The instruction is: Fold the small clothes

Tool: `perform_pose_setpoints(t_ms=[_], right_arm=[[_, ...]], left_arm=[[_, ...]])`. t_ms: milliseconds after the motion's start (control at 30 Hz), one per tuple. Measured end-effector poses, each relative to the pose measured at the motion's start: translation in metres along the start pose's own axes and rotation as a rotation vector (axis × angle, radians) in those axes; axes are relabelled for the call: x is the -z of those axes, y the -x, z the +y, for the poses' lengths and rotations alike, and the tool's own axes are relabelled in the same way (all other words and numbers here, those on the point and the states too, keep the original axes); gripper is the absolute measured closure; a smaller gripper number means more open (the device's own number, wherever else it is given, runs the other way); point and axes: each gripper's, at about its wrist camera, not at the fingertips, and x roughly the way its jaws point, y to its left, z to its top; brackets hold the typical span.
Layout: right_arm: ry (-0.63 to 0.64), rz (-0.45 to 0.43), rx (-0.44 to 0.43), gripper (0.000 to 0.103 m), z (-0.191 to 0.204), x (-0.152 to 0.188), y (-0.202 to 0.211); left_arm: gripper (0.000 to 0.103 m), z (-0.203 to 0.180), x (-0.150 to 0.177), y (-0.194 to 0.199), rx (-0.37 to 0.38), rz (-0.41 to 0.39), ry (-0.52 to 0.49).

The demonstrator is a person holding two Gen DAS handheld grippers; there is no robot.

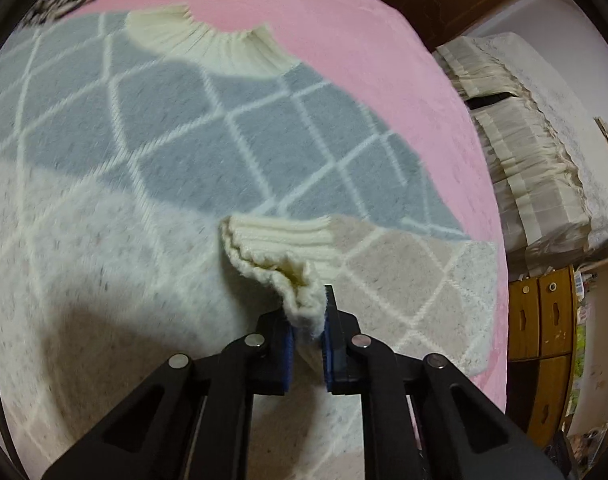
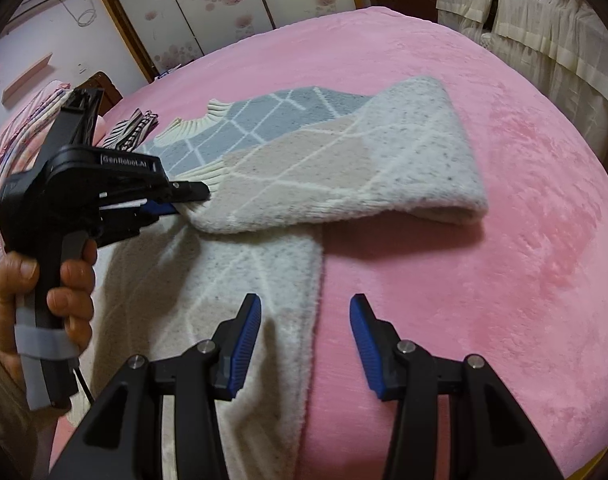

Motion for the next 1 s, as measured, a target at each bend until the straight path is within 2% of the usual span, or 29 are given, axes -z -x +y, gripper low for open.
perform_pose_setpoints(t_ms=[133,300,500,733,833,1000], right_arm=[[-0.015,-0.004,0.026,0.056,-0.010,-0.001,0.003],[-0.023,-0.022,0.059,0.056,-0.023,-0.012,0.000],[-0.028,-0.036,0.059,0.056,-0.028,-0.037,-0.017],[-0.021,-0.041,0.069,0.056,-0.022,-0.058,-0.037],[-0.016,-0.042,0.068,0.056,-0.020,-0.061,-0.043],[-0.004,-0.041,0.055,0.056,-0.015,-0.067,-0.051]], left_arm=[[0.095,-0.024,-0.015,0.020,-0.023,-0.061,-0.112],[0.095,-0.053,-0.048,0.071,-0.088,-0.232,-0.253],[0.095,-0.057,-0.082,0.118,-0.187,-0.392,-0.320],[0.095,-0.024,-0.109,0.152,-0.308,-0.501,-0.304],[0.095,-0.001,-0.116,0.158,-0.333,-0.515,-0.255],[0.095,0.038,-0.118,0.146,-0.359,-0.488,-0.199]])
